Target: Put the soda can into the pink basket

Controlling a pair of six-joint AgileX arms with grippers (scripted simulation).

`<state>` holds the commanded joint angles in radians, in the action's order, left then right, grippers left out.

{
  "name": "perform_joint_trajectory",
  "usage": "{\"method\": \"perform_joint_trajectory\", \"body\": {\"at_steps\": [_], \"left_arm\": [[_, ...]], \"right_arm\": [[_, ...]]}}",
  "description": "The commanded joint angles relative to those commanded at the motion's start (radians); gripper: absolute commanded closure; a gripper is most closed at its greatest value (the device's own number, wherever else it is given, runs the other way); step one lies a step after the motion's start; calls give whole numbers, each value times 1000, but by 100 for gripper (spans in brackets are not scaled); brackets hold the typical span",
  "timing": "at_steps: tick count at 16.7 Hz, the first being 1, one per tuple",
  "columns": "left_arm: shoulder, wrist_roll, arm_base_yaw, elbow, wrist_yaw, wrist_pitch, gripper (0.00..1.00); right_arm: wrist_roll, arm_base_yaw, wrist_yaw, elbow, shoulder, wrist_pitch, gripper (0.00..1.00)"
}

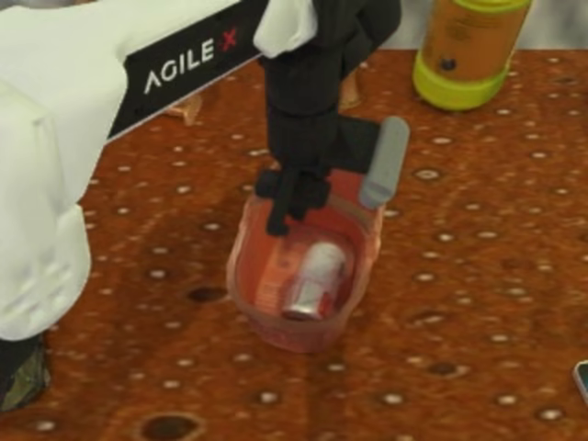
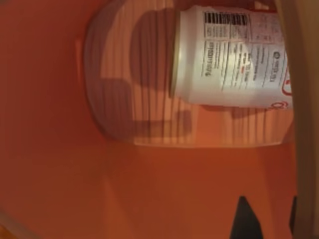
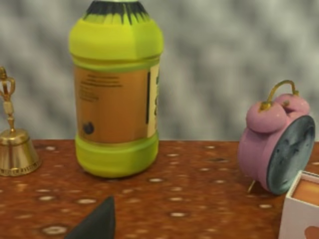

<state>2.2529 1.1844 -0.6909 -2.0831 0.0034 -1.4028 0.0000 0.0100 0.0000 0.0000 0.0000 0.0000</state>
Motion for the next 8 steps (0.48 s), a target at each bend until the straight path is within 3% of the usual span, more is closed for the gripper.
{"method": "perform_joint_trajectory", "body": {"at_steps": [8], "left_arm": [[-22, 34, 54, -161, 0, -182, 100]], "right_arm": [[0, 0, 0, 0, 0, 0, 0]]}}
